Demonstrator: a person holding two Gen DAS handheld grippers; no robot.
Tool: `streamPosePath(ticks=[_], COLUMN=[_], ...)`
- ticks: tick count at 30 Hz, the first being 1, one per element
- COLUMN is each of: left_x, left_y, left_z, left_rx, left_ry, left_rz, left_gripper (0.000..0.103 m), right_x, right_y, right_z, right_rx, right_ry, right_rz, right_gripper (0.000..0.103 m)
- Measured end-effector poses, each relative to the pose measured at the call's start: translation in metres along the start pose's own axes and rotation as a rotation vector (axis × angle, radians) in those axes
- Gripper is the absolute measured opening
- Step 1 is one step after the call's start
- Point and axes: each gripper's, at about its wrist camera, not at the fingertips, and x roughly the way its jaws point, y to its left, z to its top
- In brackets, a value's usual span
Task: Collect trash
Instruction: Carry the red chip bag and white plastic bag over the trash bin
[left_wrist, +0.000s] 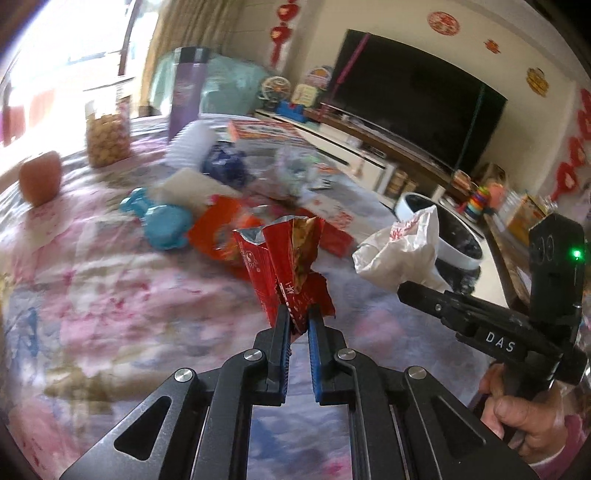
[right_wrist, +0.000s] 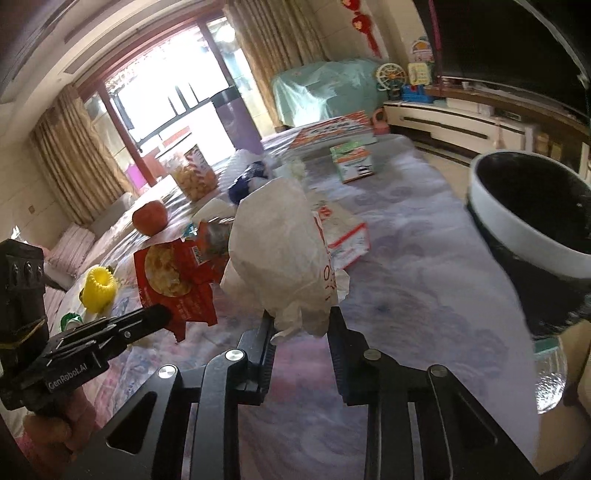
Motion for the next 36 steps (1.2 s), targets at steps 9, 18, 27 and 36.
streamPosePath(ticks=[9,18,27,36], left_x=[0.027,0.048,0.068,0.08], left_y=[-0.029,-0.051,-0.073,-0.094], left_z=[0.015,0.029,0.04,0.048], left_rx=[0.057,0.101,0.144,0.175], left_ry=[0.026,0.039,0.05,0.054], left_rz=[-0.046,-0.083,-0.104,-0.122], left_gripper=[0.008,0.008,0.008,0.008], right_x=[-0.028,-0.049,-0.061,-0.069], right_y=[-0.031,-0.058,-0.082,-0.103], right_z=[0.0,0.002,0.003,0.008], right_rx=[0.043,0.081,0.118,0.149], right_ry=[-0.034,-0.061,-0.078,-0.094], right_rz=[-0.066,-0.12,-0.158,-0.183], right_gripper=[0.027,0.027,0.027,0.027])
